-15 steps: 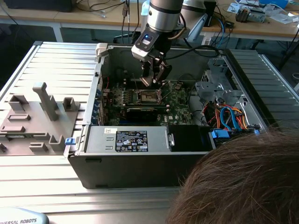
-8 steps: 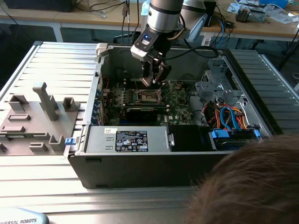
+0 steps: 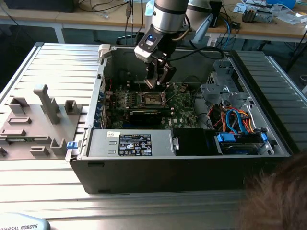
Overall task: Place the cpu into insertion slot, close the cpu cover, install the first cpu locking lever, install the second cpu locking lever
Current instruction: 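Place the cpu into insertion slot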
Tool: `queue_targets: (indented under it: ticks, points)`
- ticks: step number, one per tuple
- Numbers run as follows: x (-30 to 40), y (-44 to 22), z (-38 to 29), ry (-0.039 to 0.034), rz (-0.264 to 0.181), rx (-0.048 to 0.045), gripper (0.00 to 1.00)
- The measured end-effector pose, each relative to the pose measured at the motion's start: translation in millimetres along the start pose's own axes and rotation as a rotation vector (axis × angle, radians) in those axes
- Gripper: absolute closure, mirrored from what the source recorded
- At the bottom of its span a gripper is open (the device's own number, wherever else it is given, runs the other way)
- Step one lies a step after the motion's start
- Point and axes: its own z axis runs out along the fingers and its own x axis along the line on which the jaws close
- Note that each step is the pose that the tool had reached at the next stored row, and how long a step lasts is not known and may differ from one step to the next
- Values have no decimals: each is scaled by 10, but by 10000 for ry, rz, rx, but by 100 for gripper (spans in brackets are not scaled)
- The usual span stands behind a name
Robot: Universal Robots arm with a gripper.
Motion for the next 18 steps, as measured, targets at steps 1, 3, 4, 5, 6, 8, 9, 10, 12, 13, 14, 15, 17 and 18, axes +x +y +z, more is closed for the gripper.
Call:
queue_targets:
  ticks: [1, 3, 4, 5, 6, 8, 9, 10, 12, 13, 14, 15, 17, 18]
  points:
    - [0, 0, 0, -1, -1, 0, 45]
    - [-2, 6, -2, -4, 0, 2, 45]
    - [-2, 6, -1, -4, 1, 2, 45]
    - [-2, 6, -1, -3, 0, 2, 45]
    - [-2, 6, -1, -3, 0, 2, 45]
    - [-2, 6, -1, -3, 0, 2, 45]
    - [-2, 7, -1, -2, 0, 2, 45]
    - [-2, 7, -1, -3, 0, 2, 45]
    - [-2, 7, -1, -2, 8, 2, 45]
    - [-2, 7, 1, 2, 40, 1, 45]
    - [-2, 7, 3, 7, 100, 1, 45]
    - [-2, 7, 5, 17, 198, 0, 45]
    - [-2, 8, 7, 36, 375, -3, 45]
    - [-2, 8, 8, 39, 407, -4, 45]
